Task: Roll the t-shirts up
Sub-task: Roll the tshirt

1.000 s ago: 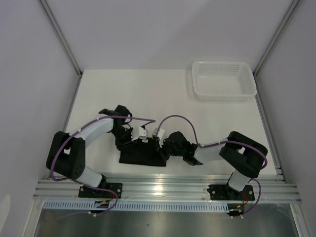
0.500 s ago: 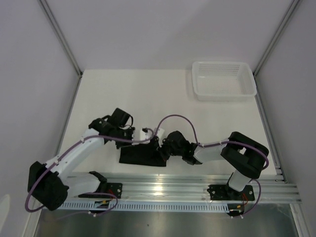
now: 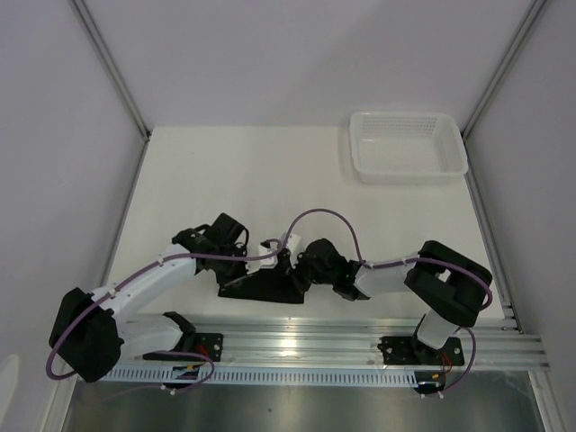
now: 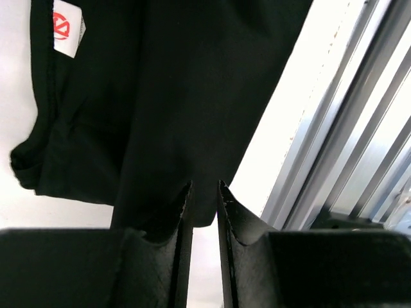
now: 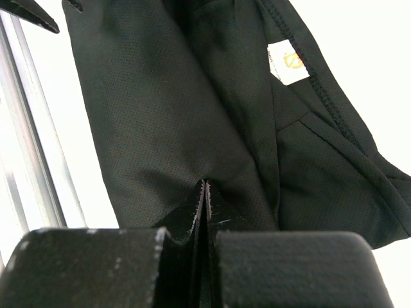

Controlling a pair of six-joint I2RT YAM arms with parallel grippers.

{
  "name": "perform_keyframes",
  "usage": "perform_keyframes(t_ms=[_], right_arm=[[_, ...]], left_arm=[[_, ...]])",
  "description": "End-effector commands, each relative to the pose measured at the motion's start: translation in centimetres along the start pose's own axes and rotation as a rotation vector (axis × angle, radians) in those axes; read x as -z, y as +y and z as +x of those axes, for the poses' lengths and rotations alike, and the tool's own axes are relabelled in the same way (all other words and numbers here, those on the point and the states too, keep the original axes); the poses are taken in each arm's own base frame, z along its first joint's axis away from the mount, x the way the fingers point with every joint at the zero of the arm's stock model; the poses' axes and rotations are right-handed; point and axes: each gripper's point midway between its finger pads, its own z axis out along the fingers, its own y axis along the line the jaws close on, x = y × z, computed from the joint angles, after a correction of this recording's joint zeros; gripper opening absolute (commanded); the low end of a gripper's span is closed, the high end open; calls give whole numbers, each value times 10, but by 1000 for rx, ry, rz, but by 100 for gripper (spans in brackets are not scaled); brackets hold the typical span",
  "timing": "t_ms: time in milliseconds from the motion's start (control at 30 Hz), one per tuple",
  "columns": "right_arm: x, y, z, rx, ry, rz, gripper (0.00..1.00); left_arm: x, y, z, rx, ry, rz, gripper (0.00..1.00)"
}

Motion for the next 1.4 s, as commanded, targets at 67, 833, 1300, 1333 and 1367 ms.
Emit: perform_keyframes(t_ms=[67,833,1300,1333,1367], right_arm=[[2,-13,10,32,46,49,0],[9,-10,-17,21,12,81,0],[3,-7,-28,19,-21,178,0],[3,-9,-28,19,-24,191,0],[3,-8,-27,17,-26,191,0]], left_arm=[[-12,7,2,152,18,-26,22],[-1,36,-48,234,-179,65,29],[8,33,-38,269,-185,65,28],[4,35,-36,280,-176,59,27],[-3,40,-30,312,-144,51,26]])
